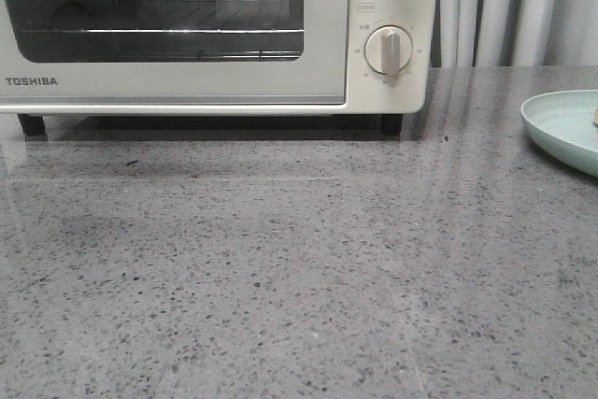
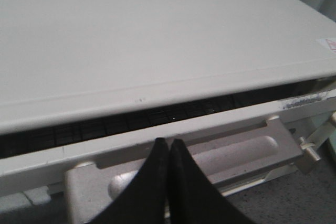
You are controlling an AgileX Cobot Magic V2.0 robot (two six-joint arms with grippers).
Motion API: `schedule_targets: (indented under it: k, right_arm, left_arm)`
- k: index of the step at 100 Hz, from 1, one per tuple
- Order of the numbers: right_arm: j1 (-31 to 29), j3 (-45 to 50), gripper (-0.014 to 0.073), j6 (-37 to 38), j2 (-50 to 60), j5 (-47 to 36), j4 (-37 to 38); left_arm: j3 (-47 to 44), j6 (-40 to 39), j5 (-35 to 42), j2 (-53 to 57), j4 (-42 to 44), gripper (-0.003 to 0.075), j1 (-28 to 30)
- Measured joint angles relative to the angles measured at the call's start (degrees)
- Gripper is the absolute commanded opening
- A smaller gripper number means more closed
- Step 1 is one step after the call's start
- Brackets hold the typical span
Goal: Put bread in oven
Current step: 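Pull the door handle down with the left gripper to open the door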
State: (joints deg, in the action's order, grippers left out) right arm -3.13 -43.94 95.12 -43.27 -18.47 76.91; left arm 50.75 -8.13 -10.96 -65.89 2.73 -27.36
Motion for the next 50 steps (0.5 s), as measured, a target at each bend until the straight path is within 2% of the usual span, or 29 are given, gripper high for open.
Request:
schedule_targets:
  k: [8, 19, 26, 36, 50]
  right_arm:
    - [0.0, 0.0, -0.0064, 0.0, 0.0, 0.0, 0.0]
    - [0.0, 0.0, -0.0064, 0.0, 0.0, 0.0, 0.0]
    - [0.0, 0.0, -0.0064, 0.0, 0.0, -0.04, 0.0]
    - [0.0, 0.0, -0.0065, 0.0, 0.0, -0.04, 0.0]
    - [0.0, 0.0, -0.0066, 0.0, 0.0, -0.43, 0.0]
  left_arm:
    - [-4.68, 0.0, 2.47, 3.56, -2.39, -0.0022, -0.14]
    - [-10.33, 0.0, 1.37, 9.53, -4.85, -0.0022, -1.28]
    - [-13.3, 0.0, -2.14, 13.73, -6.51, -0.0022, -2.22]
    - [-16.61, 0.0, -12.05, 18.82, -7.25, -0.0022, -3.02]
    - [-17.55, 0.0, -20.77, 26.59, -7.45, -0.0022, -4.06]
